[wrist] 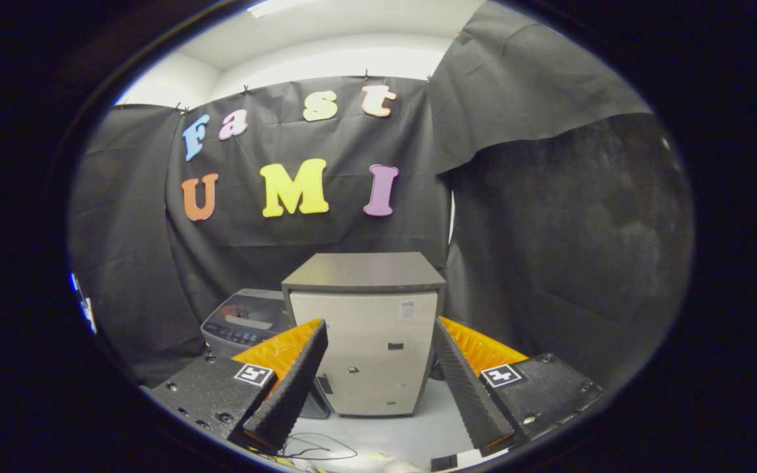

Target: Put the clothes into the washing machine and then close the washing machine lid.

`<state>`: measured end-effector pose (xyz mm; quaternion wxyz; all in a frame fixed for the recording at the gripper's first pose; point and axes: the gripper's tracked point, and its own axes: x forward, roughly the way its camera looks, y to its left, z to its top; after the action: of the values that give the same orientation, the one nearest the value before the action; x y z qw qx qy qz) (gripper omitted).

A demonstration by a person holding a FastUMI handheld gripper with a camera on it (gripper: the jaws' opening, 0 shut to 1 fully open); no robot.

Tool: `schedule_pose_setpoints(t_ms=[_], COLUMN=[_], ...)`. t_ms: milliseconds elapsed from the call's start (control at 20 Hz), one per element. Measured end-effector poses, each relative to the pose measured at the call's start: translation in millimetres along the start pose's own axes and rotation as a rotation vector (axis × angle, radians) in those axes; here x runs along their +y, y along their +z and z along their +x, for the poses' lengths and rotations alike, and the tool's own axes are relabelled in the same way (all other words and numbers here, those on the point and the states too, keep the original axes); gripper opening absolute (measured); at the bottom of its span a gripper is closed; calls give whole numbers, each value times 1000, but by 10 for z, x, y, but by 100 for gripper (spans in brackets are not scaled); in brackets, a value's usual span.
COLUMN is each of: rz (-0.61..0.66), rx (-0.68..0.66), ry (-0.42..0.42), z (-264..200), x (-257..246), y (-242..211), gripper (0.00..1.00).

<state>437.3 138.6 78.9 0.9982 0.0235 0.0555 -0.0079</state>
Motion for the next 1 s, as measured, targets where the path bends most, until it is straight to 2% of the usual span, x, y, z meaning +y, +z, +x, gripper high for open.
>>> schedule_pose_setpoints(t_ms=[300, 1000], rz=[10, 23], rx=[-11, -20], ry=[-5, 12], z=[-337, -533], x=[-182, -301], y=[-143, -252], gripper=[100, 100])
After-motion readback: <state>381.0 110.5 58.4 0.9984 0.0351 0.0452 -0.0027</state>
